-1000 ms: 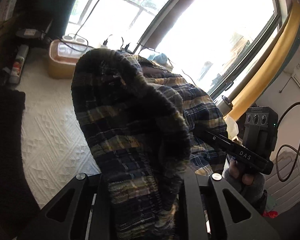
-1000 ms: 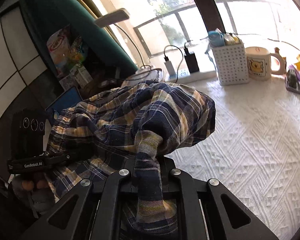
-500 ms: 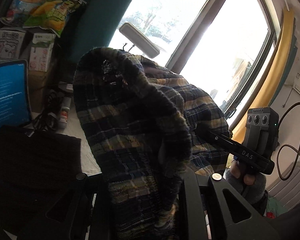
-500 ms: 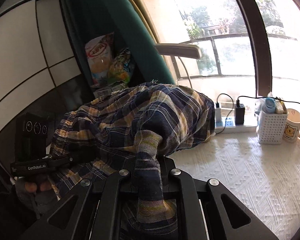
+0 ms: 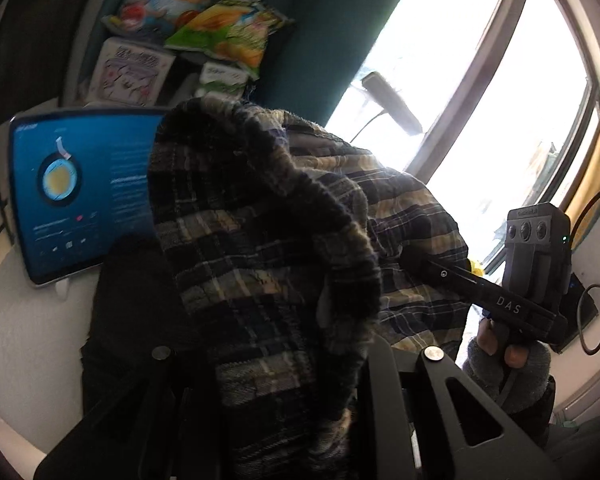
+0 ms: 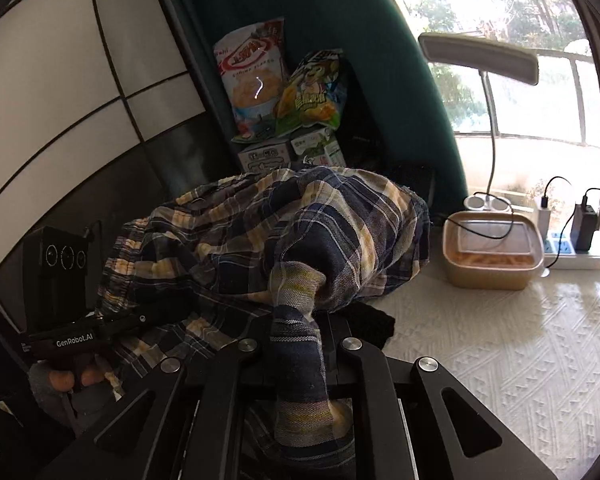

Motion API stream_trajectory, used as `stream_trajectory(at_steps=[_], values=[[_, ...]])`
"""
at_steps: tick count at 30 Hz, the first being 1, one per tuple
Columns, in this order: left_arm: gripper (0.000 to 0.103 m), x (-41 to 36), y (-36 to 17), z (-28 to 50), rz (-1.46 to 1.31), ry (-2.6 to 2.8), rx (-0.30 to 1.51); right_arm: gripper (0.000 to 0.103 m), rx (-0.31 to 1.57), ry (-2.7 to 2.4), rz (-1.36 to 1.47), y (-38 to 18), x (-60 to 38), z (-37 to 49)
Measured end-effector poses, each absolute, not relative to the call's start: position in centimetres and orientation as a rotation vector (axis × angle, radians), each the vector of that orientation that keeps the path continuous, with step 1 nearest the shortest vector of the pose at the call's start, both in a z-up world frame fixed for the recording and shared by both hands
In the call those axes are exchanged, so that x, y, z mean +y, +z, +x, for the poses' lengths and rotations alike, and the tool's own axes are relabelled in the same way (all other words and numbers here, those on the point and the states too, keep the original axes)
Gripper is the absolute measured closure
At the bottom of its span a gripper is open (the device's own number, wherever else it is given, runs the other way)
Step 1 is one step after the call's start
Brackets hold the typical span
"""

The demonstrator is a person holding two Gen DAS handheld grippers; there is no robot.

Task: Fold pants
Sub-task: 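Grasp the folded pants with both grippers and carry them toward the tablet, then lower the folded pants beside the tablet and open both grippers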

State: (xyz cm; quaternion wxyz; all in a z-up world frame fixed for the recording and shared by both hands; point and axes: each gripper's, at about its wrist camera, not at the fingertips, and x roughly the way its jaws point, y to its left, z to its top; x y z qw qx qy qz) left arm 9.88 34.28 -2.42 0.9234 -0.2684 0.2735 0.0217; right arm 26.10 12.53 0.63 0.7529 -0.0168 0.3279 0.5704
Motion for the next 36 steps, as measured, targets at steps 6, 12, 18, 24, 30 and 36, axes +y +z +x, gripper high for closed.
stream_trajectory(at_steps=[6, 12, 18, 24, 30, 36], values=[[0.087, 36.7, -6.9, 9.7, -0.574, 0.088, 0.649, 0.093, 0.815, 1.243, -0.05, -3.7, 16.7, 26.2], [0.08, 37.2, -11.3, 9.9, -0.561, 0.144, 0.739, 0.093, 0.914, 1.222, -0.069, -7.7, 18.7, 26.2], [0.051, 38.2, -13.2, 8.0, -0.577, 0.214, 0.759, 0.093, 0.958, 1.194, -0.085, -10.3, 19.0, 27.1], [0.044, 39.4, -13.4, 6.5, -0.539, 0.259, 0.776, 0.029, 1.027, 1.136, -0.022, -12.1, 17.4, 29.1], [0.04, 39.4, -11.9, 5.5, -0.469, 0.301, 0.778, 0.029, 0.996, 1.104, -0.051, -12.1, 15.3, 29.7], [0.04, 38.2, -7.5, 6.0, -0.37, 0.323, 0.688, 0.029, 0.885, 1.075, -0.061, -9.0, 14.0, 29.4]])
